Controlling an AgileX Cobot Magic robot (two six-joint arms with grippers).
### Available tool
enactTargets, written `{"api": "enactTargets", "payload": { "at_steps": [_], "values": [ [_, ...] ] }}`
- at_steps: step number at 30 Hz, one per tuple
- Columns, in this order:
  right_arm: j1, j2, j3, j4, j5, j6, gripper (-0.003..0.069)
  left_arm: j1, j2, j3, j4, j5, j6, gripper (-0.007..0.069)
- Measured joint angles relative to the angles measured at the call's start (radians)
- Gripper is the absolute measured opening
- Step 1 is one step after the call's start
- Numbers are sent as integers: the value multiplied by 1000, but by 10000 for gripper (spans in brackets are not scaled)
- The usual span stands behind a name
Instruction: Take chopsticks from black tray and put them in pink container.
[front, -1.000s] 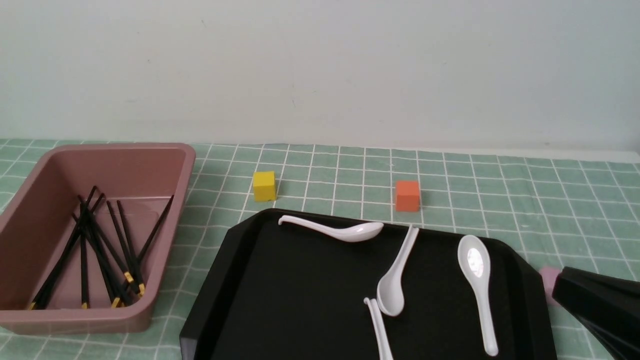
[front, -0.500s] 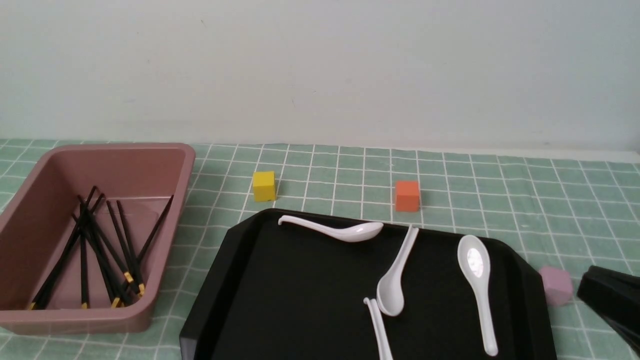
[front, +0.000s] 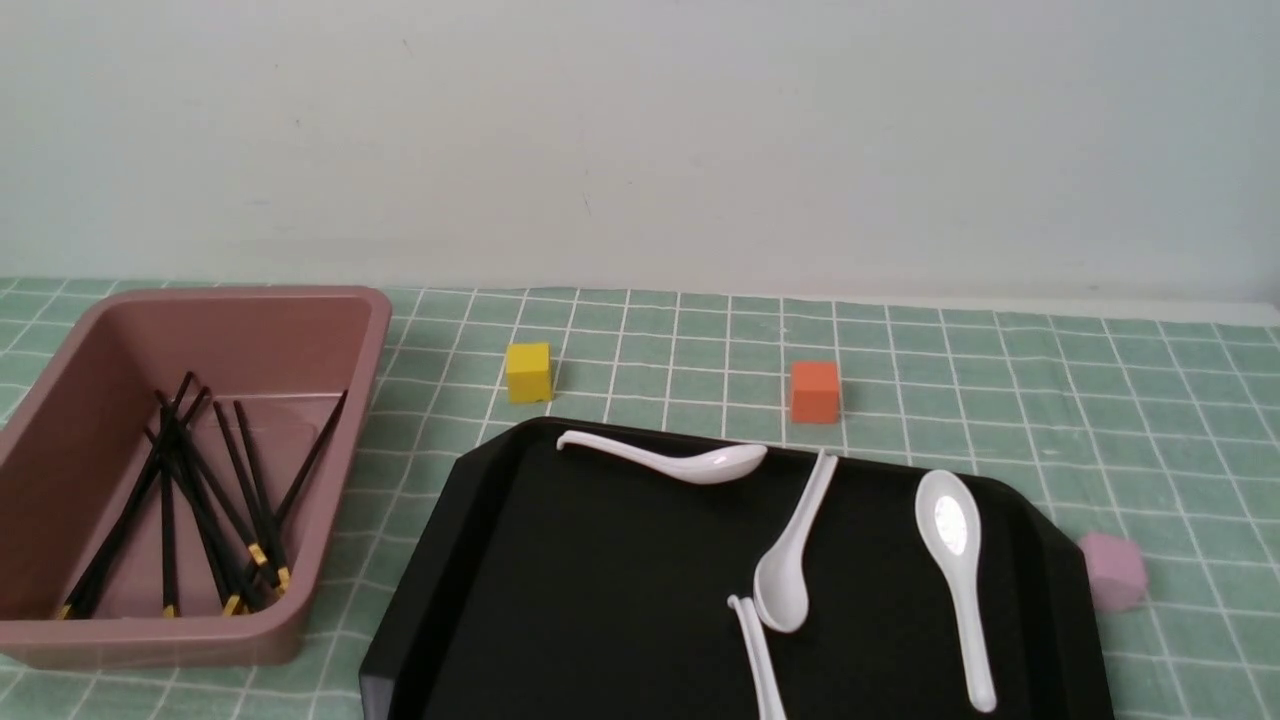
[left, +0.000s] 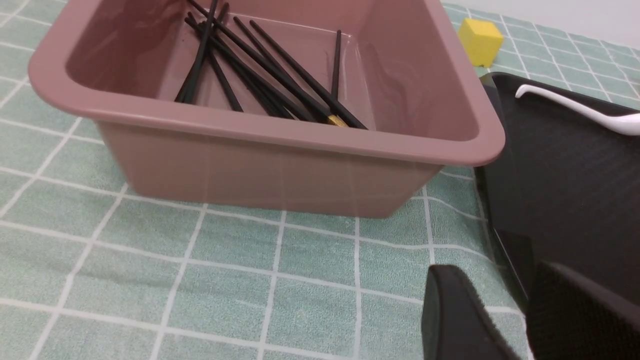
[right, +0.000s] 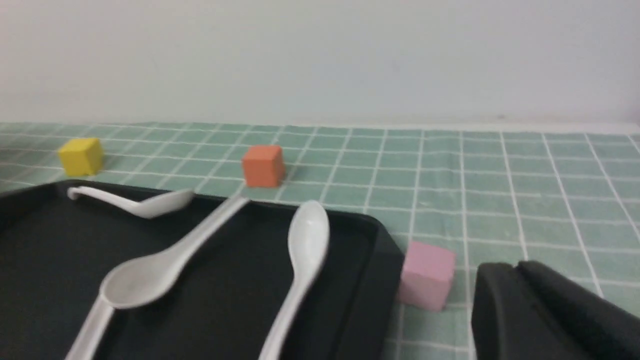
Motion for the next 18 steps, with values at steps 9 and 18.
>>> {"api": "enactTargets", "payload": {
  "at_steps": [9, 18],
  "values": [
    [-11, -11, 6, -25, 154, 1, 64, 0, 0, 0, 0, 0, 0, 239],
    [-11, -11, 5, -25, 158, 1, 76, 0, 0, 0, 0, 0, 0, 239]
  ]
}}
